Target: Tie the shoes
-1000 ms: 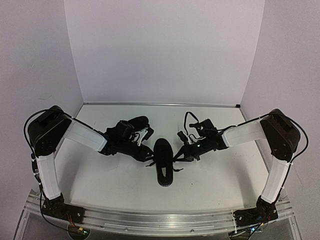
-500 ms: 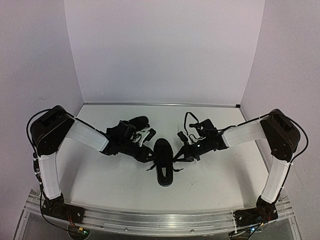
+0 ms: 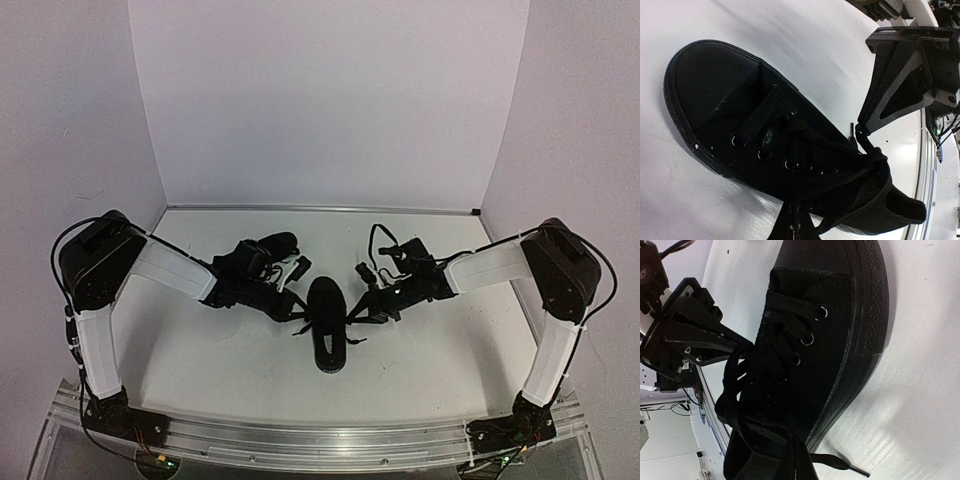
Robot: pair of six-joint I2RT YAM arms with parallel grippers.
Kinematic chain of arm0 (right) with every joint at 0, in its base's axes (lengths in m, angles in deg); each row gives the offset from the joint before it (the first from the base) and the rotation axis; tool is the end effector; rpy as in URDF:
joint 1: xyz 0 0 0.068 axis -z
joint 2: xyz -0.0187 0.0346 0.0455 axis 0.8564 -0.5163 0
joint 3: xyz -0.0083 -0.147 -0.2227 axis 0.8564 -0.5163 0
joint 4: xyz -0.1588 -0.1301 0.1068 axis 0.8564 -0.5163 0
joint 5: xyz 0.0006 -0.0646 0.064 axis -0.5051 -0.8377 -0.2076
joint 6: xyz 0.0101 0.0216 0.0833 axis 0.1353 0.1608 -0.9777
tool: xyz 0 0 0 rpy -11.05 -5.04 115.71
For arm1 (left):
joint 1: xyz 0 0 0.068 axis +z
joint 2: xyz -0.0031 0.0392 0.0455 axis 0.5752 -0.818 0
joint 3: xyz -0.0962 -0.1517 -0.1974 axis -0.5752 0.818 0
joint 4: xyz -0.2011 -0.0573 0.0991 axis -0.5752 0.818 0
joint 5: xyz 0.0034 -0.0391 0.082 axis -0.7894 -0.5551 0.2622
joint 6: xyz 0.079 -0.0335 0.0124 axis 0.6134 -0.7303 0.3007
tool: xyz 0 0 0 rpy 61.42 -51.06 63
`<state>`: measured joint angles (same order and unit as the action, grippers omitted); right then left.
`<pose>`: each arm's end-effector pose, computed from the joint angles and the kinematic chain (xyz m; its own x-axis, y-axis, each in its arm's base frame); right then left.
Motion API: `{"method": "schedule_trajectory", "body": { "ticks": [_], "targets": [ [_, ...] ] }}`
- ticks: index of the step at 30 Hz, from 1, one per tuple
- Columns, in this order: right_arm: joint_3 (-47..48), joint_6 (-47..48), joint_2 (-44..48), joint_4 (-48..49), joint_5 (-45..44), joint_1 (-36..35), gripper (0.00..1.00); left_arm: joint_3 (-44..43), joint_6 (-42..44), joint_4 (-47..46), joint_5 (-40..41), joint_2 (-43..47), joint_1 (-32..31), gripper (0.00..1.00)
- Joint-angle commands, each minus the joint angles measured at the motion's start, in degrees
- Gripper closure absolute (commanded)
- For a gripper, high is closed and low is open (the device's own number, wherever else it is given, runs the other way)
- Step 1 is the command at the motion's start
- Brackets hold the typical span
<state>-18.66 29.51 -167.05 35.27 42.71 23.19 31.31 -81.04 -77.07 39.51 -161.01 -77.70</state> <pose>0.2641 0.2563 0.1380 -0.9017 -0.2503 -0.3524 -0.4315 0.4713 0.7693 0.2594 -0.2942 0.1252 -0.6277 0.3690 -0.6855 0.7705 0.4204 -0.4792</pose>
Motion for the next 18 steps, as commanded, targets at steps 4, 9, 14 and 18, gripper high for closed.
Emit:
{"method": "schedule_trajectory", "body": {
  "ticks": [4, 9, 14, 18],
  "targets": [
    [-1.19, 1.19, 4.13, -0.51, -1.84, 1.0, 1.0, 0.83, 3.04, 3.2, 8.19, 7.38, -0.06, 1.0],
    [-2.37, 1.41, 4.91, -0.71, -2.66, 1.51, 1.0, 1.01, 3.73, 4.52, 10.47, 8.62, -0.05, 1.0],
    [-3.66, 1.8, 5.59, -1.37, -3.46, 2.22, 1.0, 1.58, 4.36, 5.76, 12.53, 9.44, -0.06, 1.0],
    [-4.51, 2.18, 5.89, -1.89, -4.04, 2.65, 1.0, 1.67, 4.77, 6.74, 13.87, 9.63, 0.04, 1.0]
  ]
}}
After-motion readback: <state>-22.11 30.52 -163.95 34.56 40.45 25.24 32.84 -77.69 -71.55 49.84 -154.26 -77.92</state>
